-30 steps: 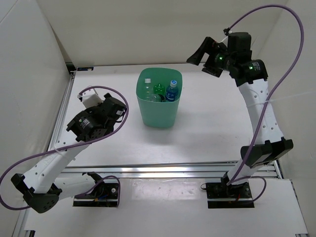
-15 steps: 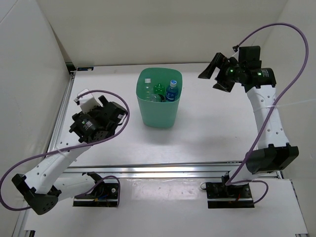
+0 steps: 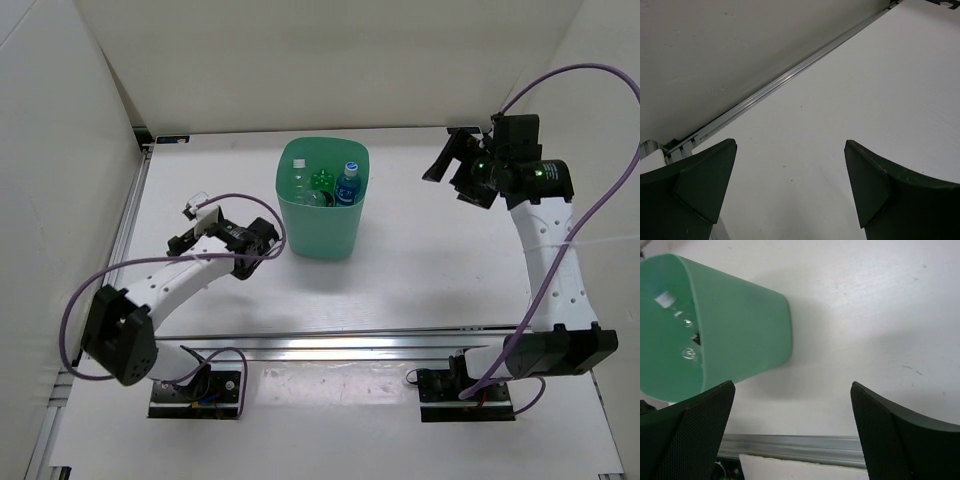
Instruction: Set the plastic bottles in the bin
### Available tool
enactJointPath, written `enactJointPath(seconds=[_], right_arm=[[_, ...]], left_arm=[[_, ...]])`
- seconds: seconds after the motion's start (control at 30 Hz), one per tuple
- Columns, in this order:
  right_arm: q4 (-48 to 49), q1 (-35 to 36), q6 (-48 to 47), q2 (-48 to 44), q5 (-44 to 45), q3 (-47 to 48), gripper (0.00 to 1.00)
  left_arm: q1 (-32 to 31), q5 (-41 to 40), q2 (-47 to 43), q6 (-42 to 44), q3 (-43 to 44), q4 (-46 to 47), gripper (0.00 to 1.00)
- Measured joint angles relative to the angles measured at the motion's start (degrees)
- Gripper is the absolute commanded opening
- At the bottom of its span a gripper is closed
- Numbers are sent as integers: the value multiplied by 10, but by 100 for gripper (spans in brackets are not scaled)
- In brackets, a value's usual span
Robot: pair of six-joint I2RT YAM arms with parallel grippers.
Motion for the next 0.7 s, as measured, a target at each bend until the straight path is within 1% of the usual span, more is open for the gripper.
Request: enactJointPath(seconds=[0.13, 0.23, 0.33, 0.4, 0.57, 0.63, 0.7], right_arm=[[-7, 0, 1, -23, 41, -45, 100], [-27, 0, 5, -32, 81, -63, 100], [-38, 0, 10, -37, 107, -66, 100], [-45, 0, 14, -42, 121, -67, 100], [-54, -3, 17, -68, 163, -87, 100], [-60, -7, 22, -78, 181, -108, 100], [-64, -12, 31, -82, 195, -130, 100]], left_arm=[[19, -10, 38, -81, -30, -10, 100], [34, -19, 39, -139, -66, -15, 100], [60, -21, 34, -185, -121, -18, 100], [76, -17, 2, -213, -151, -21, 100], [120, -22, -152, -250, -174, -28, 100], [133, -26, -182, -258, -181, -30, 100], [140, -31, -185, -268, -200, -30, 100]])
